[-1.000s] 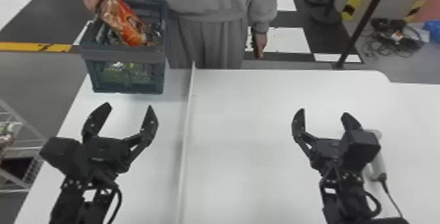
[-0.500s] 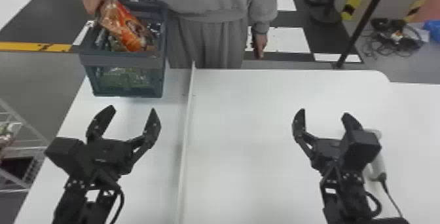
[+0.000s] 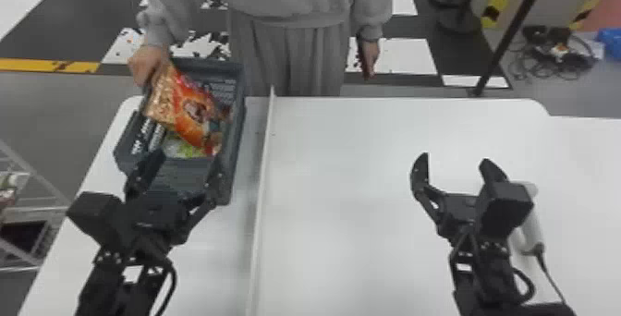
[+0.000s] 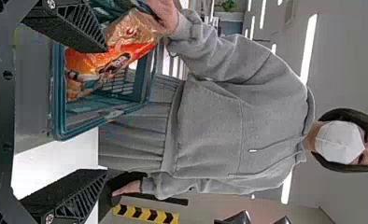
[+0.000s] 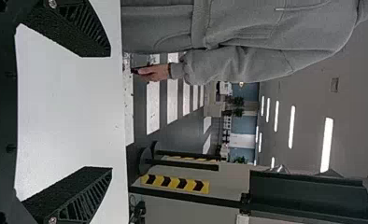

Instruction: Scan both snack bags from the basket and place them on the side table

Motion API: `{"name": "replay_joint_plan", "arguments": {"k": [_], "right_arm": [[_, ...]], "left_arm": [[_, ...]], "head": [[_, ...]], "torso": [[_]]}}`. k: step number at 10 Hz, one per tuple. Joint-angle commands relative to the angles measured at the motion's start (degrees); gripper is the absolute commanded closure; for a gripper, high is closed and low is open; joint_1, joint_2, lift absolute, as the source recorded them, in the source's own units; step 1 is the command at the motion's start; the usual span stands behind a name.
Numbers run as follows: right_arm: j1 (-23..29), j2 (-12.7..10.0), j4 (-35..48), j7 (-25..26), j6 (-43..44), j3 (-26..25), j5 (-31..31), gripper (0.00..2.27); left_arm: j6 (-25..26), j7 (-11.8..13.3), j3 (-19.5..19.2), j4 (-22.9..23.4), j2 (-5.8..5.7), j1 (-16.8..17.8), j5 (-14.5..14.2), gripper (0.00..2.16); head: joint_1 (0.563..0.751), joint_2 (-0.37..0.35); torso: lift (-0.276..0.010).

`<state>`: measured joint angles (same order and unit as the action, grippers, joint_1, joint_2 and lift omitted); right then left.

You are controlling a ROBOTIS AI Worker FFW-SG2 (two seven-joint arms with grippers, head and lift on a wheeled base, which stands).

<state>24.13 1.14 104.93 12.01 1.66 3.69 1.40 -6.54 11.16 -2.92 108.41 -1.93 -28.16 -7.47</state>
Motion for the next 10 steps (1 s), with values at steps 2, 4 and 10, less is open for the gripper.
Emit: {"name": "replay_joint_plan", "arguments": {"k": [2, 4, 10], "right_arm": [[-0.31, 0.00, -0.43, -0.06, -0.04, 0.00, 0.00, 0.05], [-0.40, 0.09, -0.69, 0.03, -0.04, 0.00, 0.00, 0.05], [-0.49, 0.26, -1.13, -0.06, -0.92, 0.00, 0.00, 0.05]], "left_arm": [[0.00, 0.00, 0.19, 0.22, -0.01, 0.04, 0.00, 0.07], [0.00, -1.23, -0.34, 0.31, -0.01, 0.48, -0.97, 0.07], [17.75, -2.55, -6.58, 4.44, -0.53, 6.98, -4.93, 0.14]], "head": [[0.695, -0.020], [0.695, -0.019], [0.695, 0.039]], "torso": [[-0.075], [-0.075], [-0.075]]}}
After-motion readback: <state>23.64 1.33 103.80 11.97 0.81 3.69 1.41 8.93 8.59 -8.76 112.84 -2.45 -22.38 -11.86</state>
